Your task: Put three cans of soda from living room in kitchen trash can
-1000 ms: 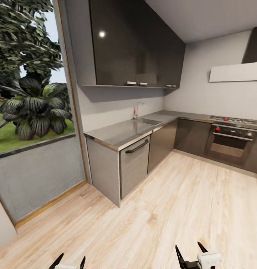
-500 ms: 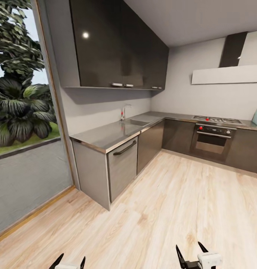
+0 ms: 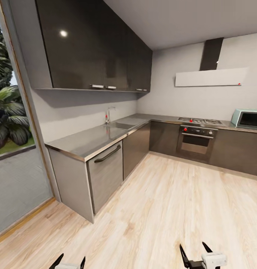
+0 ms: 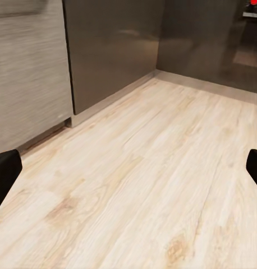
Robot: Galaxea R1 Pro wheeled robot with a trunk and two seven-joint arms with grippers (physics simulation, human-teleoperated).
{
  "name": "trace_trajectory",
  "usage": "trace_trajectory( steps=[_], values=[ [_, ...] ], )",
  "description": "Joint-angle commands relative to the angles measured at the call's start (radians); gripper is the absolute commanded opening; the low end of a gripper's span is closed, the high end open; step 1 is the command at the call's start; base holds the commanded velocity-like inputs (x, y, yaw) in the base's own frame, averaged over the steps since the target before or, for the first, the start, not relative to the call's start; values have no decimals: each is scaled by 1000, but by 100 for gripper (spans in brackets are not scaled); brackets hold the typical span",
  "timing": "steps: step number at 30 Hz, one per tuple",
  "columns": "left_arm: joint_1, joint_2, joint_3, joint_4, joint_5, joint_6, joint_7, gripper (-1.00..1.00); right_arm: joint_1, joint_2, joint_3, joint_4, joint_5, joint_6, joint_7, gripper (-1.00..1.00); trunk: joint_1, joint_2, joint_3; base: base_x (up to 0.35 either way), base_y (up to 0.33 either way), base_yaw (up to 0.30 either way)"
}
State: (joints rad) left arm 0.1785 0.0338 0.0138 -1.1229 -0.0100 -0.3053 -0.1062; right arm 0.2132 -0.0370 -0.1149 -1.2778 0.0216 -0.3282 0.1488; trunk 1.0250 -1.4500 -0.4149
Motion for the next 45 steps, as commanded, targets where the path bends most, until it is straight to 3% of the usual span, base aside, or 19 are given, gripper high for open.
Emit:
trace_trajectory(
  steps=[1,16,45],
  values=[
    [0,-1,0,0,1,-1,0,100,0,0,-4,0,-5,-1,1,100,0,0,1,105,-78,-96],
    [0,0,0,1,1,-1,0,100,0,-3,-3,1,-89,9,6,100,0,0,3,21,95,-166],
    [1,1,0,33,3,-3,-1,100,0,-3,-3,3,-93,8,6,100,0,0,19,-29,243,-250]
  ],
)
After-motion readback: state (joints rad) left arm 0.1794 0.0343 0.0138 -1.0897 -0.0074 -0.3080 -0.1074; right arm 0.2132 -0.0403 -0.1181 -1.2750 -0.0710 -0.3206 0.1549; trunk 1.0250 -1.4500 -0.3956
